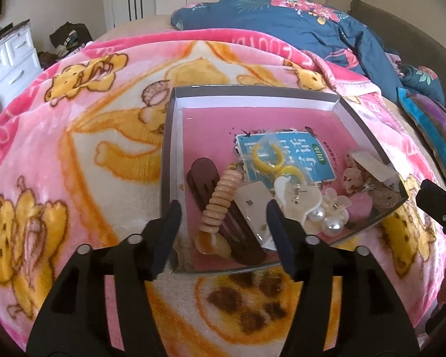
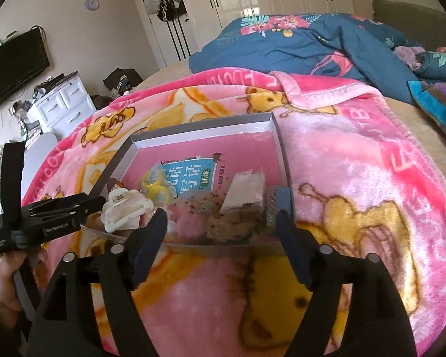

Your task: Organize jewelry

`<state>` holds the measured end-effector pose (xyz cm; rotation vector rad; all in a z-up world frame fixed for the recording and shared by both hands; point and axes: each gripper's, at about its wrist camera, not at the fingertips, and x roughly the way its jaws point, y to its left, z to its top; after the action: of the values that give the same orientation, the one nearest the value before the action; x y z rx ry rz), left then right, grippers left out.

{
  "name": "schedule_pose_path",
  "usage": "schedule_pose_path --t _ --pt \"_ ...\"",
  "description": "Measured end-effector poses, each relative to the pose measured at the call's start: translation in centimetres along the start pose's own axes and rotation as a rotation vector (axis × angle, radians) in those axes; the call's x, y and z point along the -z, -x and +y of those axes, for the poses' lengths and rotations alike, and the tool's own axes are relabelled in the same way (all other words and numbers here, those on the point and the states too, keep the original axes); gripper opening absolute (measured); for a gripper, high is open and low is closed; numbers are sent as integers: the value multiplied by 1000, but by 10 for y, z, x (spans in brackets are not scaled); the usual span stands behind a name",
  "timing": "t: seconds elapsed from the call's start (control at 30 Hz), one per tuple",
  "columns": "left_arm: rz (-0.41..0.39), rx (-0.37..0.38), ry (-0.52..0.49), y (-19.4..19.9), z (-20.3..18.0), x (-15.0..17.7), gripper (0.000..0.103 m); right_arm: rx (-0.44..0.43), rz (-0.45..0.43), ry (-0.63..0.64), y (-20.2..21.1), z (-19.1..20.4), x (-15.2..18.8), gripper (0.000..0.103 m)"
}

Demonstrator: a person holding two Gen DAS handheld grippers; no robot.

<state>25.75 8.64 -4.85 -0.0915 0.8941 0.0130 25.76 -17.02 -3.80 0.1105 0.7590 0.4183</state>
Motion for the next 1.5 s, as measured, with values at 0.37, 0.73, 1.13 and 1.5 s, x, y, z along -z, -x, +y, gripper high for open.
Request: schedule_pose_path --t 0.37,0.73,1.13,1.5 --pt "-56 5 38 29 4 8 94 30 -42 24 28 7 5 92" --pt "-109 1 76 75 -1 23 94 56 -106 101 66 25 21 98" --pt "-154 -20 43 123 -15 59 94 5 -181 133 120 46 40 99" --pt "-136 -31 23 133 -24 96 94 25 -186 144 141 49 64 99"
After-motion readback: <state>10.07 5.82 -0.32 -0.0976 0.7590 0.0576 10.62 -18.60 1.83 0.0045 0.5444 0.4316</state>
